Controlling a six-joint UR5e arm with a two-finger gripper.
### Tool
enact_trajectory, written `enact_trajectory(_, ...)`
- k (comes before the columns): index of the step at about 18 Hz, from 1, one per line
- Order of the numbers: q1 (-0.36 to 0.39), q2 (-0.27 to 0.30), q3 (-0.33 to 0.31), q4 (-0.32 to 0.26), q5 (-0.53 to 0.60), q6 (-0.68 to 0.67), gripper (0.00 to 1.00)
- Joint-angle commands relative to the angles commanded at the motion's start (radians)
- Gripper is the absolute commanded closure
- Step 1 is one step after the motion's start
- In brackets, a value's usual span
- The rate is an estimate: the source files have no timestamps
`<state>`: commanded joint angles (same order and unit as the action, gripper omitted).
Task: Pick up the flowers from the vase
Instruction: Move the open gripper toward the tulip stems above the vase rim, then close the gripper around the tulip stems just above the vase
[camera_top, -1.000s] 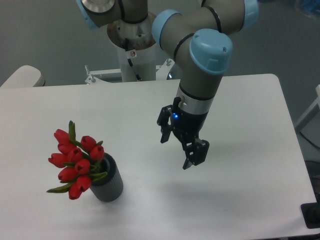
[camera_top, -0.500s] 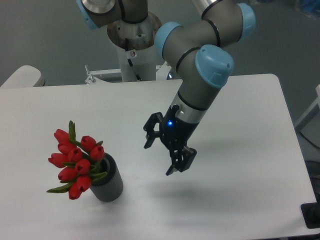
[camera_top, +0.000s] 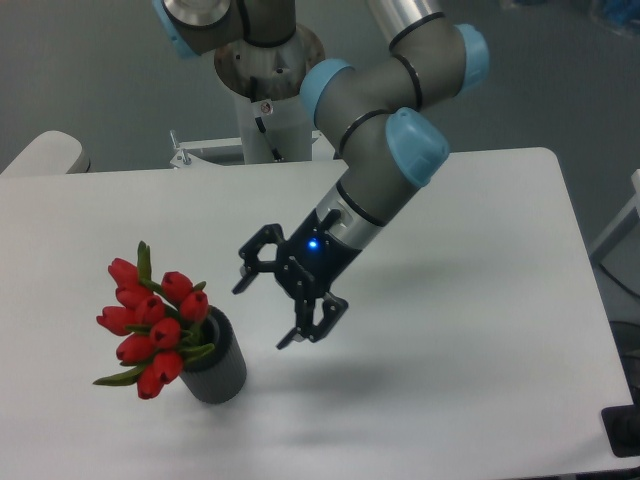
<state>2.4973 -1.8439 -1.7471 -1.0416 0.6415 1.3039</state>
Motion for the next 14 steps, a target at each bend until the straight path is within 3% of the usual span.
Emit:
enact_trajectory(4, -0.018, 0.008, -0.019, 0.006, -0.052, 0.002, 0.0)
enact_trajectory(10, -0.037, 0.003, -0.034, 0.072, -0.052, 0.002, 0.0)
enact_trajectory(14, -0.066, -0.027, -0.031, 0.158, -0.054, -0.003, 0.0)
